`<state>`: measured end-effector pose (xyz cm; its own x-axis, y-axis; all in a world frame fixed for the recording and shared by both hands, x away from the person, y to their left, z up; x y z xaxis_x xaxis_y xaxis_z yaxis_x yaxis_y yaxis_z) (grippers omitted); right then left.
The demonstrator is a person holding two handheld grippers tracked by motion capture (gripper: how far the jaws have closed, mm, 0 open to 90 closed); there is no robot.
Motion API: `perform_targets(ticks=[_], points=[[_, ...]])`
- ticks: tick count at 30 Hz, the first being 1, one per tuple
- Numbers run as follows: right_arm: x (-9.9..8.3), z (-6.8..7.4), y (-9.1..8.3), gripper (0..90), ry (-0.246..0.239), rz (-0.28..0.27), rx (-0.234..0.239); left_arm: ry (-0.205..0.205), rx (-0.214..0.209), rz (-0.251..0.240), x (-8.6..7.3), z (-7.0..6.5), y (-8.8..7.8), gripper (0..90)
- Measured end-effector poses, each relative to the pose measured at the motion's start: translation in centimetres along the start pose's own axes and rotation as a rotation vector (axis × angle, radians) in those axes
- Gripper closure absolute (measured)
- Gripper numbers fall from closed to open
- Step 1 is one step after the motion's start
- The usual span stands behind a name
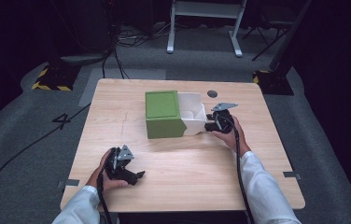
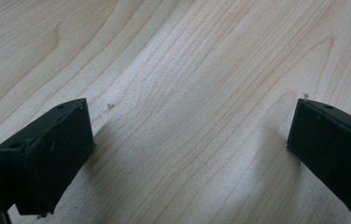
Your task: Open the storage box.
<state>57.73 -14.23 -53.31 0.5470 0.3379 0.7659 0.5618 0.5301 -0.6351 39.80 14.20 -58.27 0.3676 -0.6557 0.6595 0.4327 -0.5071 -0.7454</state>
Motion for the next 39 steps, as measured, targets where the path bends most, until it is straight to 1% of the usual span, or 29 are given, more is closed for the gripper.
perform_targets(ticks=[15, 28, 33, 36, 39], points=[[-0.2, -0.7, -0.3, 46.9, 0.018, -0.003, -0.004, -0.001, 0.000, -0.001, 0.0, 0.0, 0.0, 0.5], [-0.4, -1.0, -0.5, 45.8, 0.028, -0.003, -0.003, -0.002, 0.002, 0.002, -0.1, 0.0, -0.1, 0.5], [-0.3, -1.2, -0.9, 41.2, 0.024, -0.006, -0.011, -0.003, 0.002, 0.002, -0.1, 0.0, -0.1, 0.5], [-0.1, -1.5, -1.4, 38.1, 0.032, -0.024, -0.012, -0.001, 0.002, 0.001, -0.1, 0.0, -0.1, 0.5], [0.3, -1.7, -2.1, 36.9, 0.036, -0.044, -0.010, -0.002, 0.002, 0.002, -0.1, 0.0, -0.1, 0.5]])
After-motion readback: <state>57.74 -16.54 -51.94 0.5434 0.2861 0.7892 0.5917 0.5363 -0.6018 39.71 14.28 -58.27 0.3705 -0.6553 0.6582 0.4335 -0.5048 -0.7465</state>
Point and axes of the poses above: each handheld gripper's, and its own axes: y roughly forward along the jaws, x roughly out of its top, z roughly to its left, the point moved 10 cm from there along y, roughly forward along the jaws, and after that the axes turned 9 degrees about y, right-handed, at the moved point
